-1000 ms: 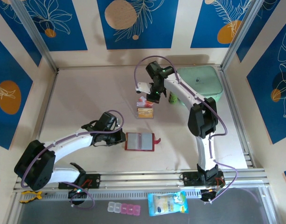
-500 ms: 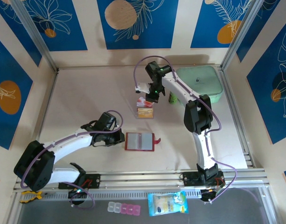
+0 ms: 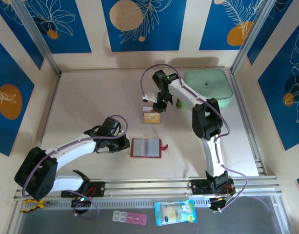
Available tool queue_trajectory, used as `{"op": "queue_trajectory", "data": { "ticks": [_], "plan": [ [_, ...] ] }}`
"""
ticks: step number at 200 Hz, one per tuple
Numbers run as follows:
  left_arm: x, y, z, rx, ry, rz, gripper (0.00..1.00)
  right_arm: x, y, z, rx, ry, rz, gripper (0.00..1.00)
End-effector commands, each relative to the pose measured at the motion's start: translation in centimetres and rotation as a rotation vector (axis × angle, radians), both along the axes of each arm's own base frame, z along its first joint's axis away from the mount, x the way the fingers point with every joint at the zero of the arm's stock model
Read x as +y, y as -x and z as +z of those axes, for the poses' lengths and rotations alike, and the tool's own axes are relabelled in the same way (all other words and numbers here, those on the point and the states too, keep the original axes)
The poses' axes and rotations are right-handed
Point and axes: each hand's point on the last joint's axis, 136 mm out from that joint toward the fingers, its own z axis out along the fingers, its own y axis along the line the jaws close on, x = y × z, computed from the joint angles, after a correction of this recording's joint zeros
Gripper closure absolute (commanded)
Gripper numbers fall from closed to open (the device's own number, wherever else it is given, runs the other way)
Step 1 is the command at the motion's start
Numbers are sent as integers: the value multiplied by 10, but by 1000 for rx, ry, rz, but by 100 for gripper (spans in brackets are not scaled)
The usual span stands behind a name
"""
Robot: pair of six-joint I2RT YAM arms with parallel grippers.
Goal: Take the credit cards out of the card holder
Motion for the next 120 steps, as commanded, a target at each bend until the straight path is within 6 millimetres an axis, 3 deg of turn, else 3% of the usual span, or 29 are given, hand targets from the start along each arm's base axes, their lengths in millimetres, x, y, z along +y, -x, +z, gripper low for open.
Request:
{"op": "queue_trajectory", "data": {
  "ticks": [1, 24, 53, 66, 82, 89, 93, 107, 120],
  "plan": [
    [9, -5, 0, -15, -28, 2, 87, -3, -3, 27, -65, -32, -56, 83],
    [16, -12, 0, -34, -46, 19, 78, -8, -7, 34, -92, -53, -145, 79],
    [26, -21, 1, -57, -68, 42, 58, -12, -3, 39, -99, -112, -273, 60],
    [31, -26, 2, -69, -84, 48, 49, -15, 1, 40, -108, -130, -324, 57],
    [39, -31, 3, -89, -117, 49, 38, -21, 5, 41, -127, -149, -392, 15],
    [43, -34, 4, -97, -138, 50, 32, -24, 7, 41, -135, -156, -422, 5],
    [46, -35, 5, -104, -149, 53, 24, -27, 8, 41, -139, -158, -443, 3],
    [54, -41, 7, -122, -175, 59, 7, -37, 12, 41, -157, -169, -505, 1],
    [62, -47, 9, -142, -199, 68, 0, -48, 15, 42, -184, -181, -564, 1]
  ]
}}
